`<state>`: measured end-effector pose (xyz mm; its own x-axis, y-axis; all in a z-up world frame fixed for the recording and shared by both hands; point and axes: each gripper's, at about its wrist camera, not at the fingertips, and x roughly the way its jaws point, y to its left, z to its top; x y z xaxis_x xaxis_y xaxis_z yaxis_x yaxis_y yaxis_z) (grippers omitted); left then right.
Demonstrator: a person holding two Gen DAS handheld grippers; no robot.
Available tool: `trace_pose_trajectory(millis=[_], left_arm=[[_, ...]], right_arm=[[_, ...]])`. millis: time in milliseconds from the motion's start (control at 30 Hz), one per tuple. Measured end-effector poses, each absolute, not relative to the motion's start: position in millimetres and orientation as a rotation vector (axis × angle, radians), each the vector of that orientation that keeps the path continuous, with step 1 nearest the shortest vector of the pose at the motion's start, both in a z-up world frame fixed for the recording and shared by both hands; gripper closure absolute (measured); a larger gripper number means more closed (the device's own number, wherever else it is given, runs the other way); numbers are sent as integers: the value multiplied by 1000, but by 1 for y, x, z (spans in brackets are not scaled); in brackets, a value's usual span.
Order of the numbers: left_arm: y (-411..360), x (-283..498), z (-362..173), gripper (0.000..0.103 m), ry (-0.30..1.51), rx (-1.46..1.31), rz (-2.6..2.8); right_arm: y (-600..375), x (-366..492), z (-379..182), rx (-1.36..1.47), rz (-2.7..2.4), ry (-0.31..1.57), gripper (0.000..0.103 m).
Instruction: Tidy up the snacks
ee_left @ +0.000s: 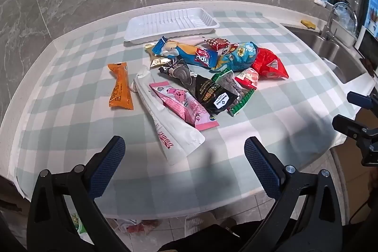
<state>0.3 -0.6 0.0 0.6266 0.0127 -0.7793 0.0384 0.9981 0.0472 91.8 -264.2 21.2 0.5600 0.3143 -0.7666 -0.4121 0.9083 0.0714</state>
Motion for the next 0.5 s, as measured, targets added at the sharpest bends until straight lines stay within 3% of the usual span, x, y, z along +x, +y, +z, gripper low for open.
trace_pose_trajectory(millis=[500], left_arm=[[-8, 0, 0, 1, 884, 62, -12]], right_arm=[[-264, 92, 20, -114, 433, 878, 4]])
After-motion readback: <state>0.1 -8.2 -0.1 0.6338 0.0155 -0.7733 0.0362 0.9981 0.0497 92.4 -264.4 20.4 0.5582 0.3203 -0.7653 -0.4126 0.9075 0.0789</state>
